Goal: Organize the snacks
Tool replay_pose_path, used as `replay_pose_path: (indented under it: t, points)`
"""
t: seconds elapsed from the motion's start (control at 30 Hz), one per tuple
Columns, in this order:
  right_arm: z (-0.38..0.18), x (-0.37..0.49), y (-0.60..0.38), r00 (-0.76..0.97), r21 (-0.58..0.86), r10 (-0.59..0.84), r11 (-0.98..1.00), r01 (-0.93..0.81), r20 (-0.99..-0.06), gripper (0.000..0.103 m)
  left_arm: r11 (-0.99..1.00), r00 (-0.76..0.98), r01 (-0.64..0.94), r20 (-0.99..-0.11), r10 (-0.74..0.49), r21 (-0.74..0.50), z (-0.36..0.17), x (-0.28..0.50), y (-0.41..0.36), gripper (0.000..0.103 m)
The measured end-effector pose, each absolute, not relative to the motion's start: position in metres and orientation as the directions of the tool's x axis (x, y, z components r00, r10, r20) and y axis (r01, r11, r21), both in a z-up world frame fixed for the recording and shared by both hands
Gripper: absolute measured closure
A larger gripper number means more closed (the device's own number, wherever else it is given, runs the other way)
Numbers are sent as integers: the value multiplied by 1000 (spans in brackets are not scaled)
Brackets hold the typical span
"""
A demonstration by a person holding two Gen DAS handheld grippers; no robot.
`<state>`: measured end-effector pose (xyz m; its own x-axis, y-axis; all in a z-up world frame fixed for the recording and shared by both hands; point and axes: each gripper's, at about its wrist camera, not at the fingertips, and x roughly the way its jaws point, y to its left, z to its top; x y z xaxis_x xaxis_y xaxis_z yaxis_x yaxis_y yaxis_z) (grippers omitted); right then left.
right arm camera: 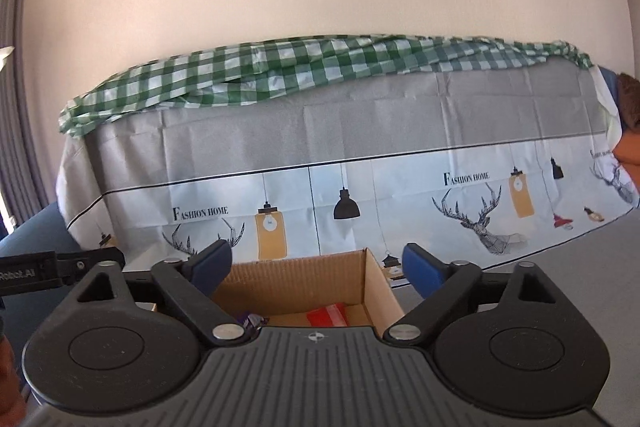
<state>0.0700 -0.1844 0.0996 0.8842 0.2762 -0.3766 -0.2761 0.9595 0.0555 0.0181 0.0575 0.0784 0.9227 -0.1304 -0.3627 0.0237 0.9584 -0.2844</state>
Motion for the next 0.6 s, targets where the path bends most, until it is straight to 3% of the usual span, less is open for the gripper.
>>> replay_pose_path:
  t: [0.07,0.13,0.37,0.43,0.5,0.6]
  points:
    - [102,49,-194,880,33,286,955,-296,-380,1,972,929,-1,-360,-86,-233,81,-7,42,5]
    - [101,27,-205,873,31,300,949,-313,-385,1,979,932,-5,-357,-69,-202,82,-30,26,0]
    - [85,-26,-234,875,74,289,956,-283,-388,1,983,886,-37,-460,-51,-180,36,-83,-8,0]
    - [78,-32,-230,881,50,260,964,-262,-395,1,983,833,-89,-554,-16,-163,28,-76,-11,0]
    - [68,-37,-228,879,45,258,964,-263,-400,1,978,853,-85,-521,-28,-191,27,-77,-6,0]
    - [46,-27,-220,837,13,231,966,-258,-496,1,970,808,-148,-589,6,-192,17,-65,-1,0]
